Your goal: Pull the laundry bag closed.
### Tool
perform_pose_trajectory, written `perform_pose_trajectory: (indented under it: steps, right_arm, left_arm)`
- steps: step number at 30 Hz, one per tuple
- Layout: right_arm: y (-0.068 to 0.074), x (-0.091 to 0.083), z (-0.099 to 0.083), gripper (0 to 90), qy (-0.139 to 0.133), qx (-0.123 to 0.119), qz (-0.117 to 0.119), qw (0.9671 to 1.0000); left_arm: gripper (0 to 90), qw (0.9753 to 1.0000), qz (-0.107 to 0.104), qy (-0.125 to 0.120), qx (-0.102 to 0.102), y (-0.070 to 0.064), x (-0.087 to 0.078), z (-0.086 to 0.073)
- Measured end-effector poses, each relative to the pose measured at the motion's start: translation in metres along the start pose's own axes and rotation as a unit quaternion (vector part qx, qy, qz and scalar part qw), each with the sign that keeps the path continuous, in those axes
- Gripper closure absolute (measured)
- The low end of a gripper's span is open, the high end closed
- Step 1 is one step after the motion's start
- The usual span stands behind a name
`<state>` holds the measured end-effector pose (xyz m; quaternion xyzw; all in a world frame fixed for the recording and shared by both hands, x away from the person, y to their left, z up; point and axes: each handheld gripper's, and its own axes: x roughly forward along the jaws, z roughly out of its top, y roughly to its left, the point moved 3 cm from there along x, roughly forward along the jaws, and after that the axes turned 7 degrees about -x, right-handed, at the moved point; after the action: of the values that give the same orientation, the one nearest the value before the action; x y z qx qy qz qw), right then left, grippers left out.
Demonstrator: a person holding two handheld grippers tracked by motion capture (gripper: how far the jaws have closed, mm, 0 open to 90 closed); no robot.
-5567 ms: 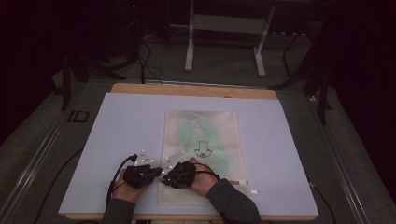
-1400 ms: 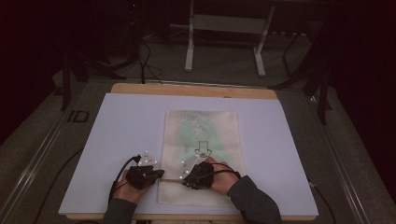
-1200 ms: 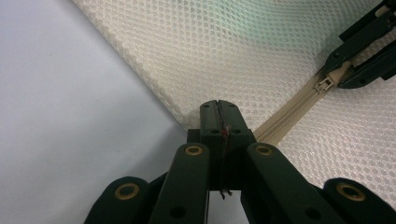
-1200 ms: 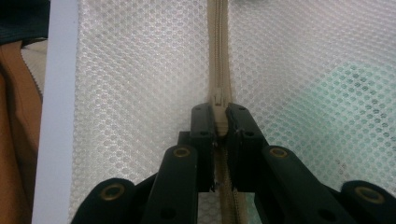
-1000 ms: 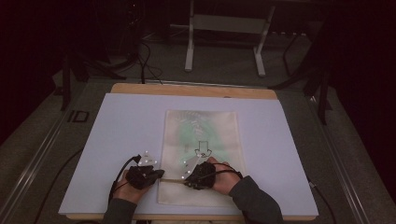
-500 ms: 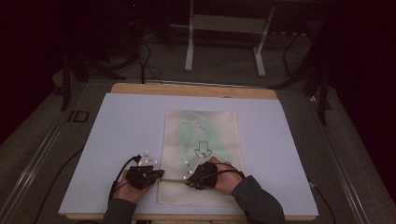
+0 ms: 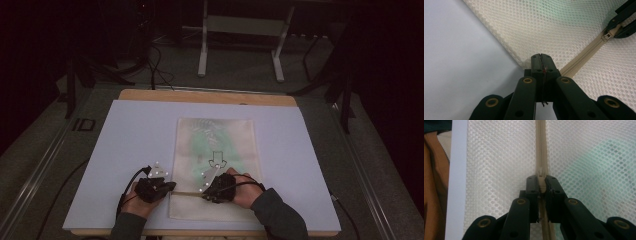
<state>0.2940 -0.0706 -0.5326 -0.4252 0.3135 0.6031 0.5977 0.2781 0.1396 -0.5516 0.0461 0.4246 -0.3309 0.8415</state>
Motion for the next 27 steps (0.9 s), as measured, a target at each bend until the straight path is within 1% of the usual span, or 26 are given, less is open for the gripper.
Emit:
perform_pose_trajectory:
  steps: [27]
  right_arm:
    - [0.0020,-0.0062,-0.0095,82.4,0.008,0.001,0.001,1.0000]
  left_arm:
    - [89.6,1.0000,0.001,0.000,0.000,-0.0001,0.0000,0.0001]
